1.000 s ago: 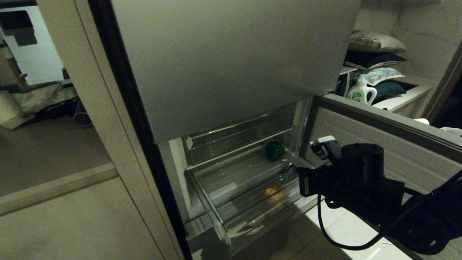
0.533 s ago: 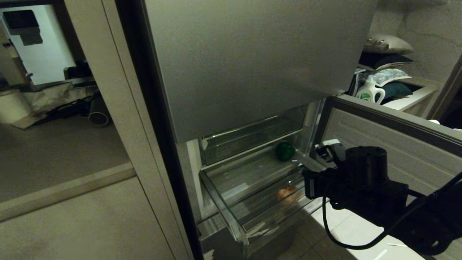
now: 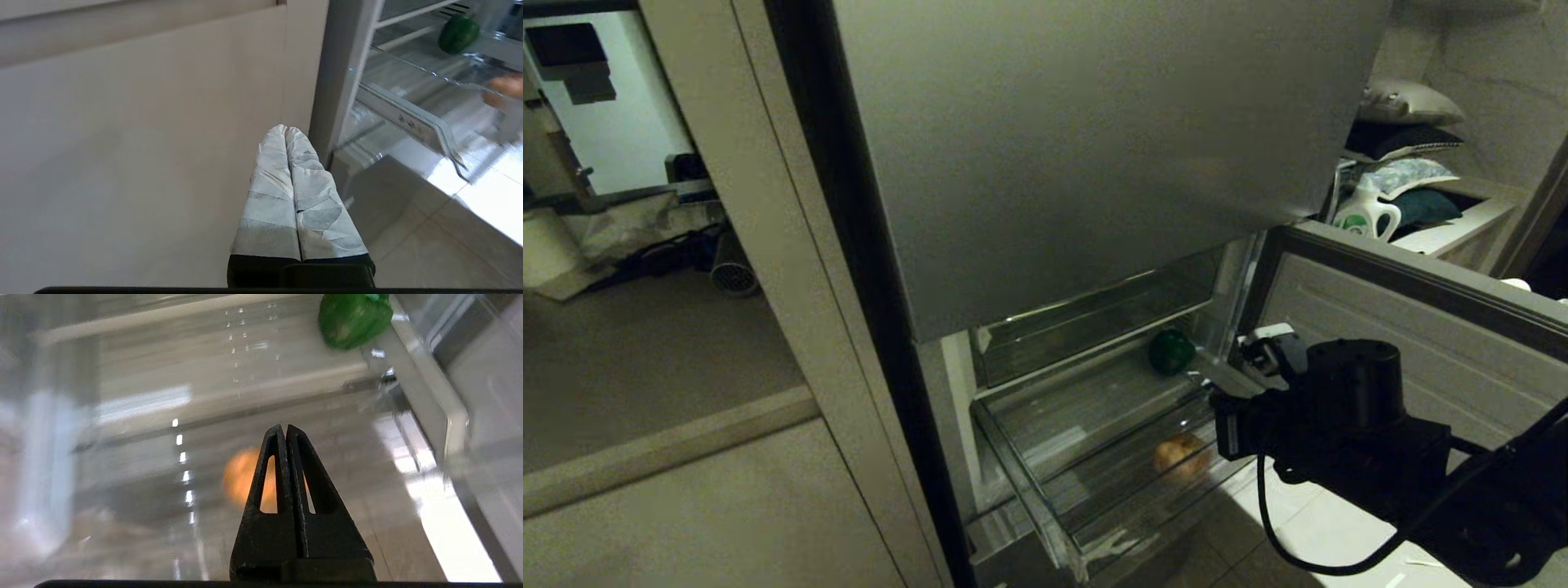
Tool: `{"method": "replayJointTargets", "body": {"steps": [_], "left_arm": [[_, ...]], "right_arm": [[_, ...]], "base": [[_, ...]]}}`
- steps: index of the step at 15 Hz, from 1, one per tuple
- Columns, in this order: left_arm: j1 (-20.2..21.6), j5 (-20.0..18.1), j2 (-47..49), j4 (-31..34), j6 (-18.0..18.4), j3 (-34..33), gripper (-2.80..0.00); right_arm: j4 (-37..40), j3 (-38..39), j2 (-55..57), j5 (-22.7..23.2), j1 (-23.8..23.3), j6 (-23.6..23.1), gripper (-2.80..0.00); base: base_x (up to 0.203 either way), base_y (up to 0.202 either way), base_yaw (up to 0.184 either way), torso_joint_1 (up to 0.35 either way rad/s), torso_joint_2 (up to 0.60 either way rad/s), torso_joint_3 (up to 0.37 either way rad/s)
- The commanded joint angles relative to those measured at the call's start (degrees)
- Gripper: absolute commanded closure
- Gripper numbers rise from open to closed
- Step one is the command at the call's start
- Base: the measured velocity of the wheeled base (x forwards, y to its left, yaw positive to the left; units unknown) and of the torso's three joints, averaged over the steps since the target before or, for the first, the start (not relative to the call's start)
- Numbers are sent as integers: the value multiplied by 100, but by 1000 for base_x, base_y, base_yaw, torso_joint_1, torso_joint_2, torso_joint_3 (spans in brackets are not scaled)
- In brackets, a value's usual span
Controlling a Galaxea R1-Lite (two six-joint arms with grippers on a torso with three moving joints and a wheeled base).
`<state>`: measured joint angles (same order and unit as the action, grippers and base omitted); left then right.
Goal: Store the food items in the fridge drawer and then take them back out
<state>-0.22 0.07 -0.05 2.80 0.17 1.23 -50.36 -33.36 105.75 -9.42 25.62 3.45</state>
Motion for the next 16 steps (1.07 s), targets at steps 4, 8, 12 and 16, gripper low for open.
{"method": "replayJointTargets", "body": {"steps": [4,8,12,16], "left_arm": [[0,1,5,2,-2,0,0],[-2,1,5,2,-5,0,0],[-3,1,5,2,1,0,0],[-4,1,5,2,-1,0,0]], "right_arm": [[12,-136,15,162,4,-29,0],[292,-444,399,339,4,-18,0],[314,-668,1094,513,-12,120,0],[975,-890,1041,538,-5,394,0]], "base": [[118,0,0,13,6,0],[0,0,0,0,0,0],[0,0,0,0,0,0],[0,0,0,0,0,0]]}}
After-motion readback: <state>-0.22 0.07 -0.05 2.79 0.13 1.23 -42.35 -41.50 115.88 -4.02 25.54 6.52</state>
